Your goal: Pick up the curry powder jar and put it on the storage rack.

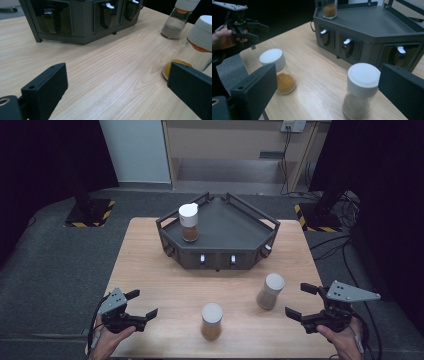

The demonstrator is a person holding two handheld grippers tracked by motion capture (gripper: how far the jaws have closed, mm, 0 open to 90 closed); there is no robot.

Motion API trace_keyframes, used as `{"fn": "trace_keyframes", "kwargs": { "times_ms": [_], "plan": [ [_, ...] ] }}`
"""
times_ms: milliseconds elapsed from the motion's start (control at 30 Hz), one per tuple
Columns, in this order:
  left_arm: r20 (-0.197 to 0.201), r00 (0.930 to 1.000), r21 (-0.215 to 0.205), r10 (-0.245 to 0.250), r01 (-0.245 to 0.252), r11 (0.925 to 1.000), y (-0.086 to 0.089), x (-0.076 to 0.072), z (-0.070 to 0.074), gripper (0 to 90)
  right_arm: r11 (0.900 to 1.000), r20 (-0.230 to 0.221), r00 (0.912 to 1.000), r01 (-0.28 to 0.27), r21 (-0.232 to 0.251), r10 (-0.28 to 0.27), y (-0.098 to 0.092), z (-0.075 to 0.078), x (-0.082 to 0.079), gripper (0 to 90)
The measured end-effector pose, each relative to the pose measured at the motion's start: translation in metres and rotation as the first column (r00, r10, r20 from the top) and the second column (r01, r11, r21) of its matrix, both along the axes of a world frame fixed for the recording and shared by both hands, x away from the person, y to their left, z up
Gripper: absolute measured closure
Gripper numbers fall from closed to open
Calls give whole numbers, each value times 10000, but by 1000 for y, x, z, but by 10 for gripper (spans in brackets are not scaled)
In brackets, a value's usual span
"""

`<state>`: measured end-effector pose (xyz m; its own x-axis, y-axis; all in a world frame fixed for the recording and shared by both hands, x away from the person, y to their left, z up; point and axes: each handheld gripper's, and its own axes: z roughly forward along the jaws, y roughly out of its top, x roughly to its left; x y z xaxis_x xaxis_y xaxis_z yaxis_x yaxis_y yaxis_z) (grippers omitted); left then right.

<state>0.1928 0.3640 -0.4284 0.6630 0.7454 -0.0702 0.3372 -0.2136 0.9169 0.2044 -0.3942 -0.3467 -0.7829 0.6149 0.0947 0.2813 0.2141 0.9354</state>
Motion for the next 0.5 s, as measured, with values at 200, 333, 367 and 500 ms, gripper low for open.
{"fn": "trace_keyframes", "kwargs": {
  "times_ms": [200,333,367,500],
  "plan": [
    [-30,10000,-11,-25,25,10000,0,1,0,23,9996,67,9997,-241,-126,242,6,9,6,31],
    [-78,9999,-12,-66,66,10000,0,1,0,23,9988,144,9990,-416,-243,419,11,14,10,30],
    [-82,9999,6,-73,73,10000,0,1,0,23,9986,157,9988,-464,-246,468,12,14,11,30],
    [-106,9999,35,-102,103,9999,0,2,0,23,9977,194,9980,-592,-330,599,17,17,14,29]
  ]
}}
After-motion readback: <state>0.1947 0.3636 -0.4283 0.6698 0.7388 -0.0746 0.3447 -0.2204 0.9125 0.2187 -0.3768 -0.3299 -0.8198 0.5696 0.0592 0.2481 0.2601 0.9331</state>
